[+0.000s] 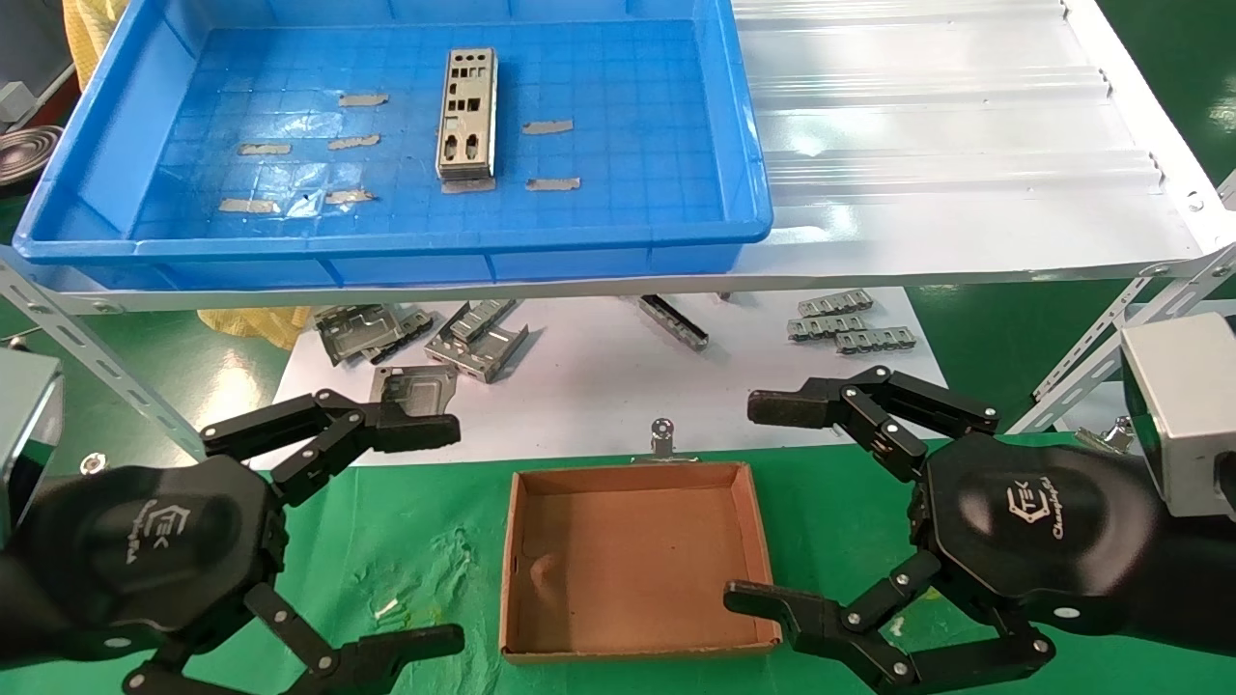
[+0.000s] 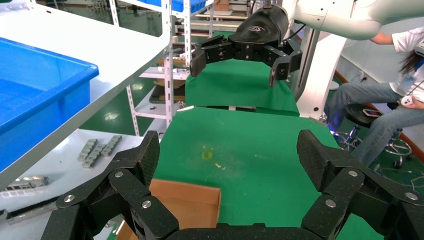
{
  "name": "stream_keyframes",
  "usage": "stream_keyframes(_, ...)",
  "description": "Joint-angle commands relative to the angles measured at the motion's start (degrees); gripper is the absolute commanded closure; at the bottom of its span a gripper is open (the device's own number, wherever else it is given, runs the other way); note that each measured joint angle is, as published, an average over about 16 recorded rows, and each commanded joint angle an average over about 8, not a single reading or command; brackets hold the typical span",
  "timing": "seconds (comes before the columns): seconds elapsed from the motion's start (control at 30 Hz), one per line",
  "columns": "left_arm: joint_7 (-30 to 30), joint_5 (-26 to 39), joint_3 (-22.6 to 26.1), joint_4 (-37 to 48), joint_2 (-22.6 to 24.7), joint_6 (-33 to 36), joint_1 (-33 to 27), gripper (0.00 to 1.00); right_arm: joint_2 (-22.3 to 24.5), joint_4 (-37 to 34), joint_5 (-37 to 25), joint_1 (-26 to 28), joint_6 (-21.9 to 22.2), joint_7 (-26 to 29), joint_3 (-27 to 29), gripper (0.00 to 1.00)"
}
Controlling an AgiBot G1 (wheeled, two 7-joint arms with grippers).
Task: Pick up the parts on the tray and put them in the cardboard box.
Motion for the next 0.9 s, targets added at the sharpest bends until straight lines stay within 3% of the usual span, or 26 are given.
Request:
stream_keyframes(0.03,0.00,0.00,0.00,0.00,0.00,0.00,0.00,0.00,0.00,0.00,0.00,0.00,0.00,0.00,0.00,0.62)
stream_keyframes(0.13,0.00,0.00,0.00,0.00,0.00,0.00,0.00,0.00,0.00,0.00,0.00,0.00,0.00,0.00,0.00,1.00)
stream_keyframes(0.9,0.00,0.00,0.00,0.00,0.00,0.00,0.00,0.00,0.00,0.00,0.00,0.00,0.00,0.00,0.00,1.00)
